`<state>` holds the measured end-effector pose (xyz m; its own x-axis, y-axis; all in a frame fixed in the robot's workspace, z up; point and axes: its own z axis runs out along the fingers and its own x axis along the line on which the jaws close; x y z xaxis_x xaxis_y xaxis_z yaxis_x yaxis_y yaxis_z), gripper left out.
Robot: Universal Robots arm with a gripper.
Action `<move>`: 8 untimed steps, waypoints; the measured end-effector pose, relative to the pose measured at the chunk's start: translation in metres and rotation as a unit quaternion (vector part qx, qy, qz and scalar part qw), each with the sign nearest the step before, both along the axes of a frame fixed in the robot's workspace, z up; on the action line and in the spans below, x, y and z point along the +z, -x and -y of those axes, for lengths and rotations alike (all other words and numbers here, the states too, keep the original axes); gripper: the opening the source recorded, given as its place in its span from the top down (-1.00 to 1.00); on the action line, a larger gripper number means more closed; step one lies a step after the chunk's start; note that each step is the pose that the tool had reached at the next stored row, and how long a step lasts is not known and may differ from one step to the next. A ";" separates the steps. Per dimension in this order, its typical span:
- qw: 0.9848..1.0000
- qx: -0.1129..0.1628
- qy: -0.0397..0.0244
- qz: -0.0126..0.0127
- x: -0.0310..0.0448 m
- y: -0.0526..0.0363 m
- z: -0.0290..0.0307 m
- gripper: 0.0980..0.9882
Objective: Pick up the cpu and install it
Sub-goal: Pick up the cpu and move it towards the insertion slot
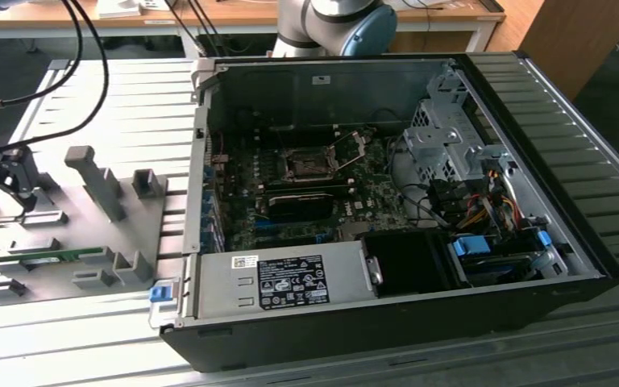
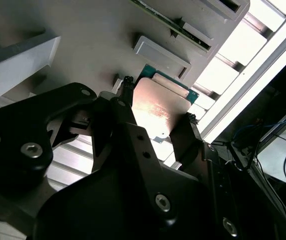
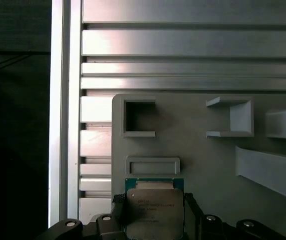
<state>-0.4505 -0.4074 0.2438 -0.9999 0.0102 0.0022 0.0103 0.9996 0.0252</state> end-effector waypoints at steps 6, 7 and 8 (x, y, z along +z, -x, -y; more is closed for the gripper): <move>1.000 0.000 0.000 0.000 0.0025 0.0000 0.0000 0.00; 1.000 0.000 0.000 0.000 0.0029 0.0000 0.0000 0.00; 1.000 0.000 0.000 0.000 0.0033 0.0000 0.0000 0.00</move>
